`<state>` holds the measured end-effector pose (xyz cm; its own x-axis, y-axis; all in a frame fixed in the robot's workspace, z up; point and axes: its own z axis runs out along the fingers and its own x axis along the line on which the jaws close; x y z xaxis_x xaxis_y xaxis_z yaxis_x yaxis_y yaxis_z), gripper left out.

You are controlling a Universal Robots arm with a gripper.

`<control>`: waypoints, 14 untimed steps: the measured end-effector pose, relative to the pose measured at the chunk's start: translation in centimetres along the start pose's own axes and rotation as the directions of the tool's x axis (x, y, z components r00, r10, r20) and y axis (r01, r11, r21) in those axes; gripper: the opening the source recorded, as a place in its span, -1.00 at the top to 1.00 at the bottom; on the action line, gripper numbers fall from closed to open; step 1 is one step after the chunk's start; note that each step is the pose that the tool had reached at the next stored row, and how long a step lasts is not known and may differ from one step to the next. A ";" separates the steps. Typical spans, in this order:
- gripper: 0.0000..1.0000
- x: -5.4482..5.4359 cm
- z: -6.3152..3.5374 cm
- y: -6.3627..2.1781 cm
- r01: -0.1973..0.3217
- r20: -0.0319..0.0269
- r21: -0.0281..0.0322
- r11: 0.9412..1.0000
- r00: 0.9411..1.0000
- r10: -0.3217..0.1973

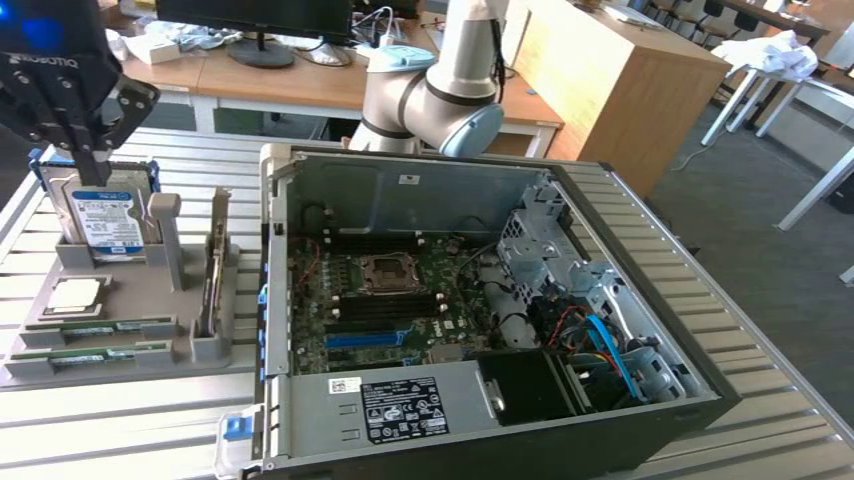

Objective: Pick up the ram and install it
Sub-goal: 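Reach for the ram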

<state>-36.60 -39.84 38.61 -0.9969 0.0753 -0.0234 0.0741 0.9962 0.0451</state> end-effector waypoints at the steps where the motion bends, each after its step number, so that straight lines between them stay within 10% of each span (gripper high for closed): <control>1: 0.80 0.2 0.00 -0.01 0.000 0.000 0.000 1.000 1.000 0.000; 14: 0.80 2.1 0.10 -0.16 0.000 0.000 0.000 1.000 1.000 0.000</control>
<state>-38.69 -39.84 38.45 -0.9969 0.0753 -0.0234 0.0742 0.9962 0.0451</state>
